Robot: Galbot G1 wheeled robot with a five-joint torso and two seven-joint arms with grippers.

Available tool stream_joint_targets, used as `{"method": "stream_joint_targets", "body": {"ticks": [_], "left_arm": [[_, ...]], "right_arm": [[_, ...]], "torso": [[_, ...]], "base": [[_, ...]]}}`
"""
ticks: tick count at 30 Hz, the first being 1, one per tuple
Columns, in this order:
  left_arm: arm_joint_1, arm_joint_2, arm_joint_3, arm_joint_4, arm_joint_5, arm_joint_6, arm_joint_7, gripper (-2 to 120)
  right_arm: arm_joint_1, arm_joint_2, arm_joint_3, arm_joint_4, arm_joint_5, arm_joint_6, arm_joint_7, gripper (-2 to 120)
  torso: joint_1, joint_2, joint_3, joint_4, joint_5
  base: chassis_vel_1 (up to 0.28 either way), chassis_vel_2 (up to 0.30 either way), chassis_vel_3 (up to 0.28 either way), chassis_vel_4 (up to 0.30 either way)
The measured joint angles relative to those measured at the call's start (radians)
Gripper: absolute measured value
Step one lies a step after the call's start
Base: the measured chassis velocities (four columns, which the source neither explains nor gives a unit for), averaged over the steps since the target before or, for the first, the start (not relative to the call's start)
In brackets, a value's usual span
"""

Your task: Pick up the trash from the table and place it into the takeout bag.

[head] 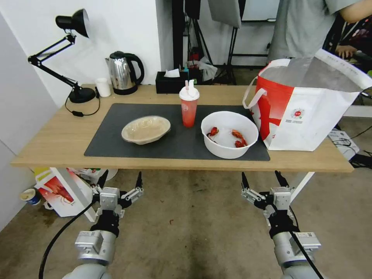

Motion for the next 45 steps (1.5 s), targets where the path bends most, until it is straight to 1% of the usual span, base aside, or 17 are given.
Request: {"method": "stream_joint_targets", "body": {"ticks": [25,28,31,34,35,39,40,41,43,45], "left_arm": [[0.000,0.000,0.000,0.000,0.000,0.000,0.000,100],[0.000,0.000,0.000,0.000,0.000,0.000,0.000,100],[0.000,0.000,0.000,0.000,0.000,0.000,0.000,100],[0.000,0.000,0.000,0.000,0.000,0.000,0.000,100],[0.000,0.000,0.000,0.000,0.000,0.000,0.000,100],[0.000,0.000,0.000,0.000,0.000,0.000,0.000,100],[0.000,0.000,0.000,0.000,0.000,0.000,0.000,100],[0.000,0.000,0.000,0.000,0.000,0.000,0.000,100],[0.000,0.000,0.000,0.000,0.000,0.000,0.000,100],[0.000,0.000,0.000,0.000,0.000,0.000,0.000,100]], "right_arm": [[0.001,-0.001,0.000,0.000,0.000,0.000,0.001,100],[0.006,-0.005,-0.001,0.001,0.000,0.001,0.006,100],[0.013,-0.011,-0.003,0.001,0.002,0.004,0.015,100],[0.098,-0.078,-0.017,0.019,0.030,0.044,0.105,100],[0.098,-0.078,-0.017,0.019,0.030,0.044,0.105,100],[0.302,-0.242,-0.052,0.064,0.098,0.142,0.330,100],[0.302,-0.242,-0.052,0.064,0.098,0.142,0.330,100],[0.337,-0.269,-0.056,0.073,0.109,0.159,0.367,100],[0.352,-0.281,-0.060,0.074,0.114,0.166,0.385,100],[0.353,-0.282,-0.060,0.075,0.115,0.167,0.387,100]], "torso": [[0.000,0.000,0.000,-0.0002,0.0000],[0.000,0.000,0.000,0.0001,0.0001],[0.000,0.000,0.000,-0.0006,0.0001],[0.000,0.000,0.000,0.0001,0.0001],[0.000,0.000,0.000,0.0001,0.0001],[0.000,0.000,0.000,0.0001,0.0001],[0.000,0.000,0.000,0.0001,0.0001],[0.000,0.000,0.000,0.0006,-0.0004],[0.000,0.000,0.000,0.0000,0.0003],[0.000,0.000,0.000,-0.0001,0.0002]], "base": [[0.000,0.000,0.000,0.000],[0.000,0.000,0.000,0.000],[0.000,0.000,0.000,0.000],[0.000,0.000,0.000,0.000],[0.000,0.000,0.000,0.000],[0.000,0.000,0.000,0.000],[0.000,0.000,0.000,0.000],[0.000,0.000,0.000,0.000],[0.000,0.000,0.000,0.000],[0.000,0.000,0.000,0.000]]}}
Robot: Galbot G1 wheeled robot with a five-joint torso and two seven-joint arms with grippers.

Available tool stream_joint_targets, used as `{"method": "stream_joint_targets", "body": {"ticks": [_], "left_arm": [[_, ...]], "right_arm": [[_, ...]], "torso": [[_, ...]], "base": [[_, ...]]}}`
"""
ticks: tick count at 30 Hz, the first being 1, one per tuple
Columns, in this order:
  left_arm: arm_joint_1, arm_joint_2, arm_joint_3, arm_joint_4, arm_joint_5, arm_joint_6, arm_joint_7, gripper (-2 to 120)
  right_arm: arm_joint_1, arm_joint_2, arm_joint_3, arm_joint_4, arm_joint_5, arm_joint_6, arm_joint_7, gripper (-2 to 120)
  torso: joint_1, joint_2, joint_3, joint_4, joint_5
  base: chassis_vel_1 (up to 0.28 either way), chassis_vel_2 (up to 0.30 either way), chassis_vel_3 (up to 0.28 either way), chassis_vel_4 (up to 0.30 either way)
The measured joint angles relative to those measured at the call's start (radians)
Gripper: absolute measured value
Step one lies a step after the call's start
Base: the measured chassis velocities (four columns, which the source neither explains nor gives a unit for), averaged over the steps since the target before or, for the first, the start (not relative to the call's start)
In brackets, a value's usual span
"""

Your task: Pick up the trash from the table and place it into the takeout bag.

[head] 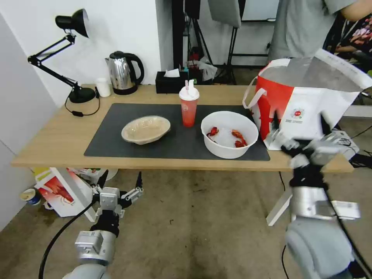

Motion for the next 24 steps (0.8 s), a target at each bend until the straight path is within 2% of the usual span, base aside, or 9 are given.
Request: {"method": "stream_joint_targets", "body": {"ticks": [6,9,11,12,15,17,18,24], "left_arm": [[0.000,0.000,0.000,0.000,0.000,0.000,0.000,100],[0.000,0.000,0.000,0.000,0.000,0.000,0.000,100],[0.000,0.000,0.000,0.000,0.000,0.000,0.000,100],[0.000,0.000,0.000,0.000,0.000,0.000,0.000,100],[0.000,0.000,0.000,0.000,0.000,0.000,0.000,100],[0.000,0.000,0.000,0.000,0.000,0.000,0.000,100],[0.000,0.000,0.000,0.000,0.000,0.000,0.000,100],[0.000,0.000,0.000,0.000,0.000,0.000,0.000,100]], "right_arm": [[0.000,-0.008,0.003,0.011,0.016,-0.003,0.000,100],[-0.030,-0.069,0.069,0.102,0.157,-0.074,-0.047,100],[-0.032,-0.077,0.076,0.113,0.173,-0.081,-0.052,100],[-0.031,-0.083,0.076,0.117,0.183,-0.090,-0.053,100],[-0.026,-0.113,0.088,0.129,0.236,-0.134,-0.073,100],[-0.022,-0.154,0.104,0.131,0.311,-0.197,-0.103,100],[-0.021,-0.169,0.111,0.131,0.339,-0.222,-0.115,100],[-0.021,-0.178,0.115,0.131,0.358,-0.239,-0.125,100]], "torso": [[0.000,0.000,0.000,0.0001,0.0002],[0.000,0.000,0.000,-0.0002,-0.0007],[0.000,0.000,0.000,-0.0003,-0.0011],[0.000,0.000,0.000,-0.0003,0.0007],[0.000,0.000,0.000,0.0002,-0.0008],[0.000,0.000,0.000,0.0002,0.0003],[0.000,0.000,0.000,0.0003,-0.0004],[0.000,0.000,0.000,0.0001,-0.0001]], "base": [[0.000,0.000,0.000,0.000],[0.000,0.000,0.000,0.000],[0.000,0.000,0.000,0.000],[0.000,0.000,0.000,0.000],[0.000,0.000,0.000,0.000],[0.000,0.000,0.000,0.000],[0.000,0.000,0.000,0.000],[0.000,0.000,0.000,0.000]]}}
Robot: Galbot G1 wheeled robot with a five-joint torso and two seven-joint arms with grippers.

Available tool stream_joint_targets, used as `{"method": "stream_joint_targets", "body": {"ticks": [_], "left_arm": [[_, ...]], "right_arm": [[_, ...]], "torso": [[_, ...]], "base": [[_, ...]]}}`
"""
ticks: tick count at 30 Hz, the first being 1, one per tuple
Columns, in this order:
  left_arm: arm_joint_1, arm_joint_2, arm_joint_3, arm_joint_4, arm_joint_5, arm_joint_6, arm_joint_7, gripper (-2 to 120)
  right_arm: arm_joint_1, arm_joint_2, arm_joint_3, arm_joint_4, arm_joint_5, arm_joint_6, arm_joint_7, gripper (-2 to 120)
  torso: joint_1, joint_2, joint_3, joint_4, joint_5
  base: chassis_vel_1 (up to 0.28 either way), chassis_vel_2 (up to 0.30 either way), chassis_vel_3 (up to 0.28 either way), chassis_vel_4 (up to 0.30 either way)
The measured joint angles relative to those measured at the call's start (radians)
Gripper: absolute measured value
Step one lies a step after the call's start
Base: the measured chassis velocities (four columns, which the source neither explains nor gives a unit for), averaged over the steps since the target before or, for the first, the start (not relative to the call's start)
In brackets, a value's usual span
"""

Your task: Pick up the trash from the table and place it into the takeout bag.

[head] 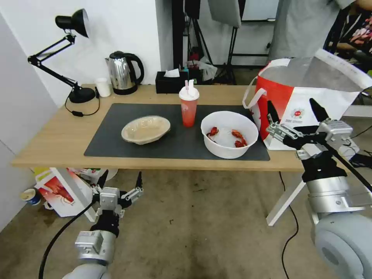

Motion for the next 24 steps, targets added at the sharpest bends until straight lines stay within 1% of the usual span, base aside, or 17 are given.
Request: {"method": "stream_joint_targets", "body": {"ticks": [3,5,6,9,10,14,15,17,18,21,24], "left_arm": [[0.000,0.000,0.000,0.000,0.000,0.000,0.000,100],[0.000,0.000,0.000,0.000,0.000,0.000,0.000,100],[0.000,0.000,0.000,0.000,0.000,0.000,0.000,100],[0.000,0.000,0.000,0.000,0.000,0.000,0.000,100],[0.000,0.000,0.000,0.000,0.000,0.000,0.000,100],[0.000,0.000,0.000,0.000,0.000,0.000,0.000,100],[0.000,0.000,0.000,0.000,0.000,0.000,0.000,100],[0.000,0.000,0.000,0.000,0.000,0.000,0.000,100],[0.000,0.000,0.000,0.000,0.000,0.000,0.000,100],[0.000,0.000,0.000,0.000,0.000,0.000,0.000,100],[0.000,0.000,0.000,0.000,0.000,0.000,0.000,100]], "right_arm": [[0.002,-0.005,0.000,-0.001,0.007,-0.005,-0.001,100],[0.015,-0.031,0.000,-0.002,0.038,-0.023,-0.006,100],[0.015,-0.031,0.000,-0.002,0.038,-0.023,-0.006,100],[0.064,-0.125,-0.005,-0.003,0.137,-0.084,-0.024,100],[0.064,-0.125,-0.005,-0.003,0.137,-0.084,-0.024,100],[0.136,-0.262,-0.014,-0.004,0.283,-0.173,-0.051,100],[0.136,-0.262,-0.014,-0.004,0.283,-0.173,-0.051,100],[0.173,-0.332,-0.019,-0.004,0.358,-0.219,-0.065,100],[0.184,-0.353,-0.020,-0.004,0.379,-0.232,-0.069,100],[0.191,-0.367,-0.021,-0.004,0.395,-0.242,-0.072,100],[0.192,-0.368,-0.022,-0.004,0.396,-0.243,-0.073,100]], "torso": [[0.000,0.000,0.000,-0.0002,0.0001],[0.000,0.000,0.000,-0.0004,0.0002],[0.000,0.000,0.000,-0.0004,0.0002],[0.000,0.000,0.000,0.0002,0.0001],[0.000,0.000,0.000,0.0002,0.0001],[0.000,0.000,0.000,0.0001,0.0000],[0.000,0.000,0.000,0.0001,0.0000],[0.000,0.000,0.000,0.0001,-0.0001],[0.000,0.000,0.000,0.0004,-0.0007],[0.000,0.000,0.000,0.0000,0.0002],[0.000,0.000,0.000,-0.0002,0.0001]], "base": [[0.000,0.000,0.000,0.000],[0.000,0.000,0.000,0.000],[0.000,0.000,0.000,0.000],[0.000,0.000,0.000,0.000],[0.000,0.000,0.000,0.000],[0.000,0.000,0.000,0.000],[0.000,0.000,0.000,0.000],[0.000,0.000,0.000,0.000],[0.000,0.000,0.000,0.000],[0.000,0.000,0.000,0.000],[0.000,0.000,0.000,0.000]]}}
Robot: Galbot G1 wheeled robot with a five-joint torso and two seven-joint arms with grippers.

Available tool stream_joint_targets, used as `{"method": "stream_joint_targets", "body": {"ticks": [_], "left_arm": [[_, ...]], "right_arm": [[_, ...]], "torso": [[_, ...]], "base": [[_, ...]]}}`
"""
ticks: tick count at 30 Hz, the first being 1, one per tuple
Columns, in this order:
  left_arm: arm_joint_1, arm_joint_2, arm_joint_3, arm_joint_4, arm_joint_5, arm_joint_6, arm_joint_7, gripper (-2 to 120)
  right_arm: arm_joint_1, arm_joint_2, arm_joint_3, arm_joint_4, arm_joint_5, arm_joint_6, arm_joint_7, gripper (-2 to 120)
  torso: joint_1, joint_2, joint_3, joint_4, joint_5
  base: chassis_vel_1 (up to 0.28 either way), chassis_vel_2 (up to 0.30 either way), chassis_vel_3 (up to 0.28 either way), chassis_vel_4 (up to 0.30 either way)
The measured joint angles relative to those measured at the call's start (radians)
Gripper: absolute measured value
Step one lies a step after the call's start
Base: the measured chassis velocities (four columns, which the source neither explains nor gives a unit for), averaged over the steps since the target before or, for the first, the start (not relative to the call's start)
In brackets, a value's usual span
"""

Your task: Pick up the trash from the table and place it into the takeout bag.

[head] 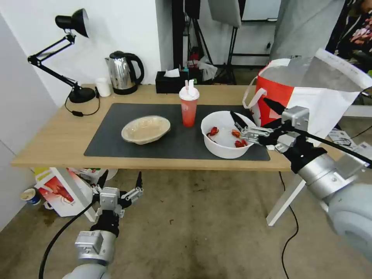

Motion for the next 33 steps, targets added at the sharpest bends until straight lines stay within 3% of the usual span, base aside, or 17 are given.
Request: {"method": "stream_joint_targets", "body": {"ticks": [5,22,30,33], "left_arm": [[0.000,0.000,0.000,0.000,0.000,0.000,0.000,100],[0.000,0.000,0.000,0.000,0.000,0.000,0.000,100],[0.000,0.000,0.000,0.000,0.000,0.000,0.000,100],[0.000,0.000,0.000,0.000,0.000,0.000,0.000,100]], "right_arm": [[0.032,-0.028,-0.012,-0.005,0.039,-0.017,-0.006,100],[0.464,-0.378,-0.173,-0.093,0.500,-0.199,-0.077,100],[0.483,-0.390,-0.183,-0.096,0.519,-0.207,-0.080,100],[0.535,-0.381,-0.231,-0.108,0.534,-0.218,-0.078,100]], "torso": [[0.000,0.000,0.000,-0.0002,0.0001],[0.000,0.000,0.000,0.0003,-0.0008],[0.000,0.000,0.000,0.0001,0.0001],[0.000,0.000,0.000,0.0000,-0.0002]], "base": [[0.000,0.000,0.000,0.000],[0.000,0.000,0.000,0.000],[0.000,0.000,0.000,0.000],[0.000,0.000,0.000,0.000]]}}
